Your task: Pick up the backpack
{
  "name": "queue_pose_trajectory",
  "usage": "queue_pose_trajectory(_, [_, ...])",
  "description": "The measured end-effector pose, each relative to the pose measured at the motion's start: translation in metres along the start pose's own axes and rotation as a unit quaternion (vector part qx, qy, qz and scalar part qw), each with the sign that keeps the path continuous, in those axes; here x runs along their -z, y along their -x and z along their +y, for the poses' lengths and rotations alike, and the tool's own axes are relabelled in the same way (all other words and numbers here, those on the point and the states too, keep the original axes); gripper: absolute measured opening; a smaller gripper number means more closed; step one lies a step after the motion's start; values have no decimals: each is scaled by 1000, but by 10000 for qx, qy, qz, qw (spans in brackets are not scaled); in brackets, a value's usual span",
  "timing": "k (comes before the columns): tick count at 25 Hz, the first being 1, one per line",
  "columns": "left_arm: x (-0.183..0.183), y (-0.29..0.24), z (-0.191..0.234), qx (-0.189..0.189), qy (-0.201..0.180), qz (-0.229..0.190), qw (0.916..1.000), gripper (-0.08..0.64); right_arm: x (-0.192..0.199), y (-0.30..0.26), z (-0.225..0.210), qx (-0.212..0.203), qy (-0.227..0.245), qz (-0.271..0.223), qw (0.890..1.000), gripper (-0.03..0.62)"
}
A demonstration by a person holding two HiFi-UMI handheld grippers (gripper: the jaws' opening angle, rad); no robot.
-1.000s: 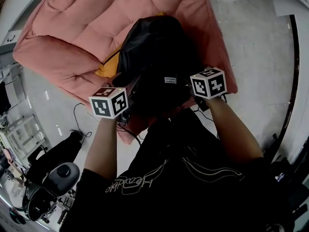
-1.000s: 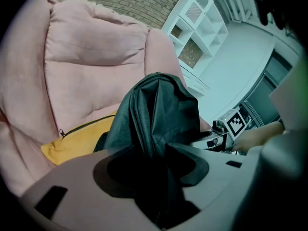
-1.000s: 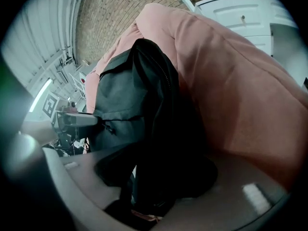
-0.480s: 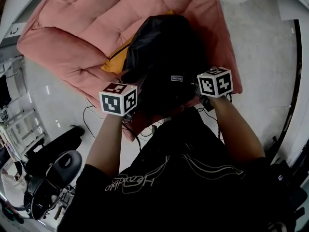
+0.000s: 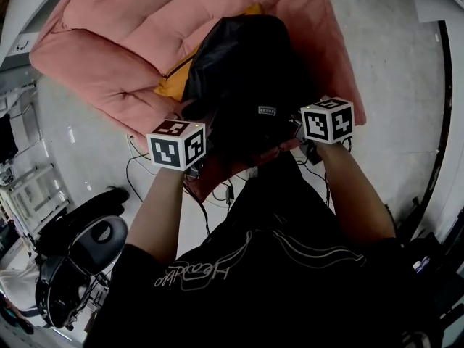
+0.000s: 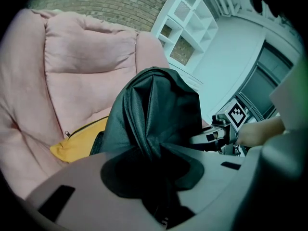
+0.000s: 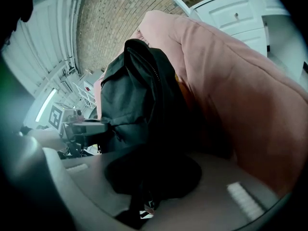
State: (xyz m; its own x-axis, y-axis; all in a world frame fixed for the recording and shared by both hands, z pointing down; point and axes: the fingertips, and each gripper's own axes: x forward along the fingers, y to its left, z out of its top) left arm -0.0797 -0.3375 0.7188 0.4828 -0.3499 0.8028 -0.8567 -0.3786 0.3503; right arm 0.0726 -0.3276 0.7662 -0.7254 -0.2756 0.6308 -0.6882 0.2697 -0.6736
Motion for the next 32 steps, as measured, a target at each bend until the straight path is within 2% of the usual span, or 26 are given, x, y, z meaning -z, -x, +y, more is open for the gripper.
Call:
queue_pose_trajectory(6, [9, 24, -8, -45, -142, -227, 9996, 91, 6, 13, 23, -18, 182, -120, 9998, 55])
queue_pose_trajectory(13, [27, 53, -23, -1, 150, -558, 9983, 71, 13, 37, 52, 82, 598, -295, 9977, 55])
queue_pose_trajectory(18, [31, 77, -36, 71, 148, -791, 9967, 71, 12, 59, 73, 203, 893, -457, 9947, 55])
queue_pose_trajectory(23, [24, 103, -56, 96, 33, -913, 9958, 71, 11, 86, 93, 263, 976, -565, 9933, 55])
queue_pose_trajectory(32, [24, 153, -86, 116, 87, -1008, 9948, 71, 19, 129, 134, 220, 942, -802, 9921, 55])
